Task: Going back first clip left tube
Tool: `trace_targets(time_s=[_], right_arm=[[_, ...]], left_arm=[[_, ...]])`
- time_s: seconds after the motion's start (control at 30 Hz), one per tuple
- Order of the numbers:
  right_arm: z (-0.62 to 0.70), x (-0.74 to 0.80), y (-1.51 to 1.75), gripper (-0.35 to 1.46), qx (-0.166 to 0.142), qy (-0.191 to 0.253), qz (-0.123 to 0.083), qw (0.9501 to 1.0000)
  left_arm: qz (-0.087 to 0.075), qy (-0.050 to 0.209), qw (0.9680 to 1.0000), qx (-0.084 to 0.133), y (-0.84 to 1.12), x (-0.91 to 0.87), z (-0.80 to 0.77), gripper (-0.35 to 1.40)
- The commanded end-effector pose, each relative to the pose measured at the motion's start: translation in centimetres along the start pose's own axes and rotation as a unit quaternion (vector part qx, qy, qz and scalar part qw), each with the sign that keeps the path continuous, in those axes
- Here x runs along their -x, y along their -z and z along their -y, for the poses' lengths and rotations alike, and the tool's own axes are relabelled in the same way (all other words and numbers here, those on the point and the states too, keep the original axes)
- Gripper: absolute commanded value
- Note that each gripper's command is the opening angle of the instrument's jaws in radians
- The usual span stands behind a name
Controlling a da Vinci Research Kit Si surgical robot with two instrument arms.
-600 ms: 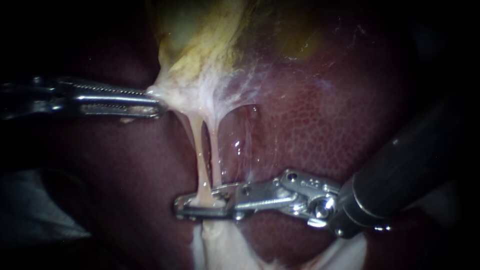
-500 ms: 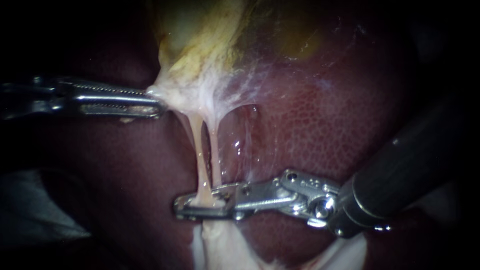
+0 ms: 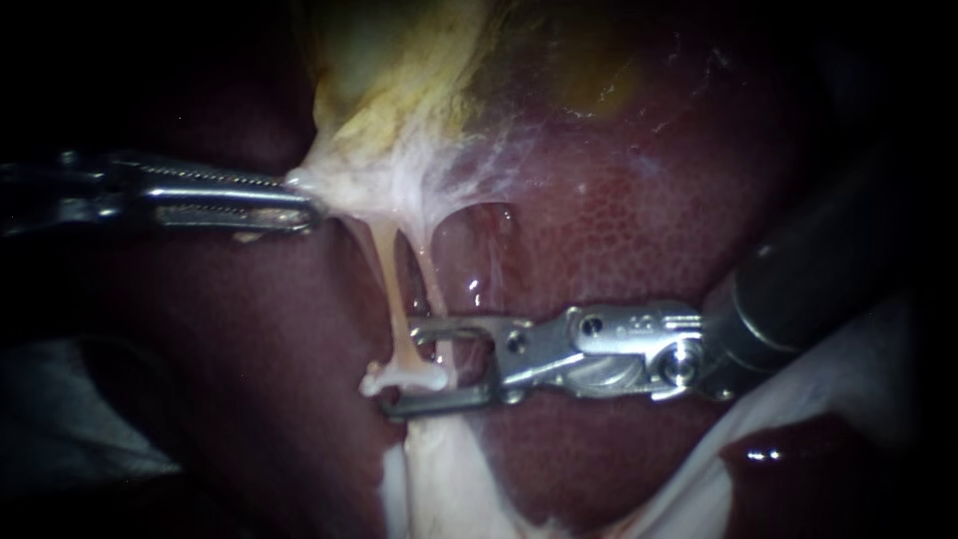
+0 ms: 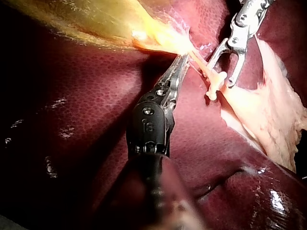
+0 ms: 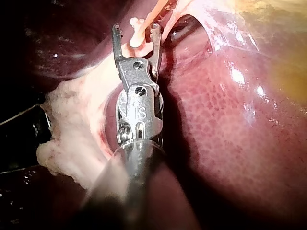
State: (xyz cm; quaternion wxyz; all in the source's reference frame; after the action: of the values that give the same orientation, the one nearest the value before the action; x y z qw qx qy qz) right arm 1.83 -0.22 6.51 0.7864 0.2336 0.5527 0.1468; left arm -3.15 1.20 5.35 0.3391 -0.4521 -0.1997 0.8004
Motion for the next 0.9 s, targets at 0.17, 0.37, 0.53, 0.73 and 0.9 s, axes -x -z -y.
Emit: trace_targets(time_s=[0.17,0.37,0.53,0.73,0.9], right_arm=[[-0.02,-0.09,0.38,0.50,-0.005,0.040,0.000,0.9992],[-0.09,-0.26,1.01,0.50,0.008,0.096,0.012,0.9953],[-0.14,-0.33,1.39,0.50,0.014,0.111,0.039,0.9930],[-0.13,-0.30,1.51,0.50,0.013,0.126,0.052,0.9905],[-0.12,-0.29,1.54,0.50,0.010,0.136,0.061,0.9888]], left_arm=[[0.000,0.000,1.0000,-0.002,0.01,0.01,0.01,-0.35],[0.000,0.000,1.0000,-0.003,0.02,0.00,0.01,-0.35],[0.000,0.000,1.0000,-0.003,0.02,0.00,0.02,-0.35],[-0.001,-0.001,1.0000,-0.005,-0.06,0.06,0.09,-0.35],[-0.002,-0.009,0.9999,-0.008,-0.30,0.22,0.23,-0.35]])
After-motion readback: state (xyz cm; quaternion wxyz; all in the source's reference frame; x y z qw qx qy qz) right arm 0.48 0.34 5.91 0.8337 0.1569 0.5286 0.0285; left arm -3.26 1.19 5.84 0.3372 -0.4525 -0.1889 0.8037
